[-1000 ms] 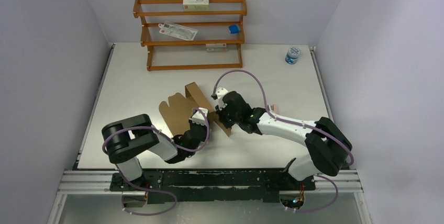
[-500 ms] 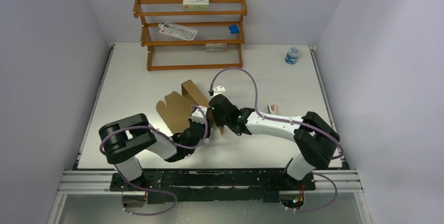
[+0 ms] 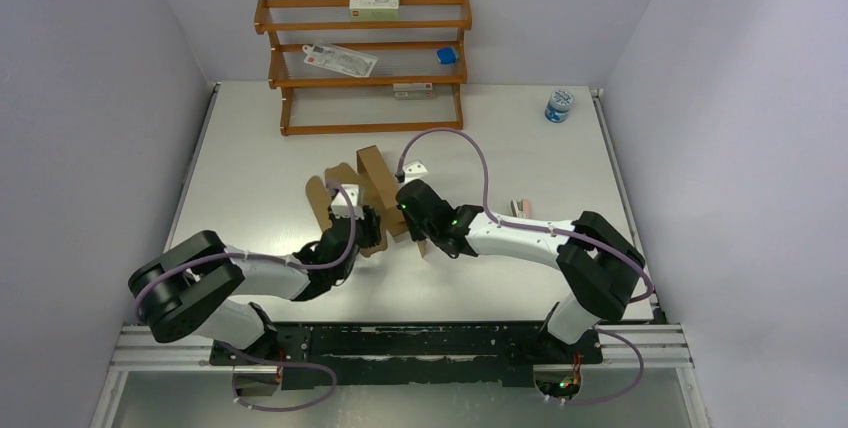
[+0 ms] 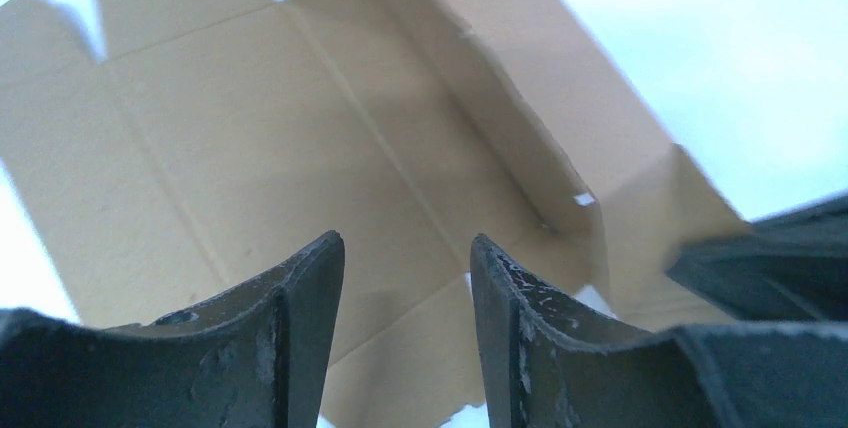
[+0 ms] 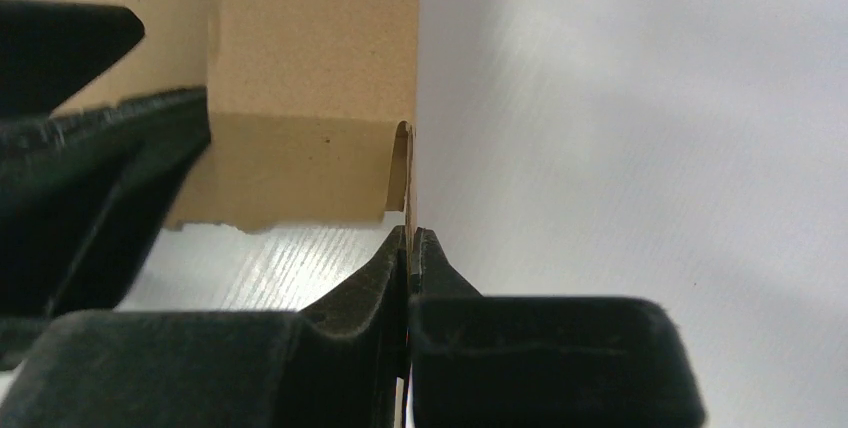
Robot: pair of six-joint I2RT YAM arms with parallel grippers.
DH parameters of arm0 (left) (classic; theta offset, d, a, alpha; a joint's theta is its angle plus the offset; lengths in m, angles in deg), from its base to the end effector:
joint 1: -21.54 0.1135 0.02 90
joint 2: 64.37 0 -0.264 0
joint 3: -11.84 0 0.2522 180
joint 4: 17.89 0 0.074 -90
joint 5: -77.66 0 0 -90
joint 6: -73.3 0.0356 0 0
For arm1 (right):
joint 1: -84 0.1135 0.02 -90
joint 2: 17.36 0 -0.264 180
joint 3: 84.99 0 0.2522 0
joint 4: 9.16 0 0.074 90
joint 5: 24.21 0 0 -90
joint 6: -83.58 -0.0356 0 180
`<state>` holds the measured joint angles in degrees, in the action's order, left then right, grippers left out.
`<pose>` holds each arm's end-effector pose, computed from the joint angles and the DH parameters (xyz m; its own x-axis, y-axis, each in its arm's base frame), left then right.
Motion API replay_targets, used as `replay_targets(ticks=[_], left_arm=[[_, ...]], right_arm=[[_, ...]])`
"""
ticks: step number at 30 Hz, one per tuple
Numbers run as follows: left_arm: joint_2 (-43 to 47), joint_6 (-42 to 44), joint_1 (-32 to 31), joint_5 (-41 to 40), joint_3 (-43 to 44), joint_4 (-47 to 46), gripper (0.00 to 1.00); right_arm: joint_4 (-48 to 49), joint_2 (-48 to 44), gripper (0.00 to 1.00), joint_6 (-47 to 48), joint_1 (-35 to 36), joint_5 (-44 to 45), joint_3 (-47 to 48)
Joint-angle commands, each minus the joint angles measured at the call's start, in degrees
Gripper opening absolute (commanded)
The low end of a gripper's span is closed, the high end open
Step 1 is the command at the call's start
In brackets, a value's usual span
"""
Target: Fold the paper box
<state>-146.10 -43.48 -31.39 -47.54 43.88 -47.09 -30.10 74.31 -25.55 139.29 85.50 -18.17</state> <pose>0.1621 -0.1805 0.1464 -0.3355 -0.1667 -0.9272 0.1964 0.9502 -0.2419 0.1986 0.2657 0.1943 -0.5953 -0.3177 -0.7380 -0.4709 0.8822 0.0001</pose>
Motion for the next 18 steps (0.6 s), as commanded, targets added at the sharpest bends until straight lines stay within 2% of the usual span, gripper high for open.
replay_targets(ticks=[1, 11, 18], left_arm=[[0.3, -2.9, 3.7, 3.1, -0.5, 4.9, 0.54], [-9.3, -5.4, 5.0, 9.3, 2.3, 8.1, 0.51], [-10.2, -8.5, 4.7, 16.6, 1.8, 7.7, 0.49]], right_arm=[[-0.4, 0.6, 0.00, 0.3, 0.3, -0.1, 1.1], [-0.3, 0.6, 0.00, -1.2, 0.2, -0.1, 1.8], [-0.9, 1.3, 0.00, -4.7, 0.2, 2.5, 2.9]])
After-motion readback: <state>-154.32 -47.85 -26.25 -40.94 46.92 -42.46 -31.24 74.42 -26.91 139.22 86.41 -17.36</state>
